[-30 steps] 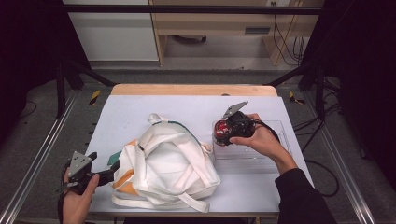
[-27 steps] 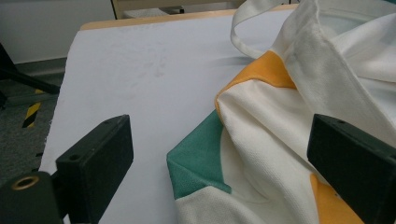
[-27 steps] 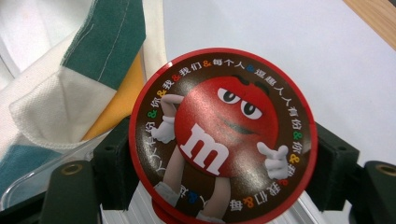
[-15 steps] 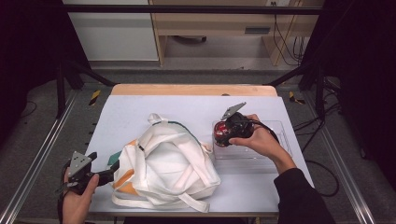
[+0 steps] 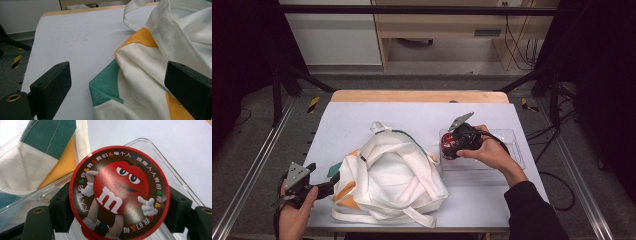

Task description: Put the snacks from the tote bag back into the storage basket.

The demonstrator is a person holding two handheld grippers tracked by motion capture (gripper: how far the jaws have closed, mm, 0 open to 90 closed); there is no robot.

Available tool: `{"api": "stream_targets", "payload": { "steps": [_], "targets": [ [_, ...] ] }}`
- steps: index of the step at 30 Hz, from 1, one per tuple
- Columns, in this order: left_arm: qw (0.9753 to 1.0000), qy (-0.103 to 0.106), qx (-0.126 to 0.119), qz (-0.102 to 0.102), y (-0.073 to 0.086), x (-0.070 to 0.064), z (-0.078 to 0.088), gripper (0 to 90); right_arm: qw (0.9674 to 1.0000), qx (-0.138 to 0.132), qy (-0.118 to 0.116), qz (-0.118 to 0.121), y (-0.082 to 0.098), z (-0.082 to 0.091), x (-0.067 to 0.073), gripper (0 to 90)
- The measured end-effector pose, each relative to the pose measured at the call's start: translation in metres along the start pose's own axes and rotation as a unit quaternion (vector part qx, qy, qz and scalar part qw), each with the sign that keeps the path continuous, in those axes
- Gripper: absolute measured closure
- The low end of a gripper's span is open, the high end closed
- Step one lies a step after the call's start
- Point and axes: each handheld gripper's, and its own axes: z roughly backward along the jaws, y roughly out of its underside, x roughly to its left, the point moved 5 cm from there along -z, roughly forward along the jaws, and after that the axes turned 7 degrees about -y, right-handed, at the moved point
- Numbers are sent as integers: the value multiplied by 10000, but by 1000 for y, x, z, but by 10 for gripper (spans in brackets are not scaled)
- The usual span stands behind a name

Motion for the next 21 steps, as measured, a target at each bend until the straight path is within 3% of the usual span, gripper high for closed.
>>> {"api": "stream_targets", "payload": {
  "steps": [21],
  "targets": [
    [10000, 30, 39, -24, 0, -1, 0, 74, 9999, 98, -49, -17, 5, -7, -1, 260]
  ]
}}
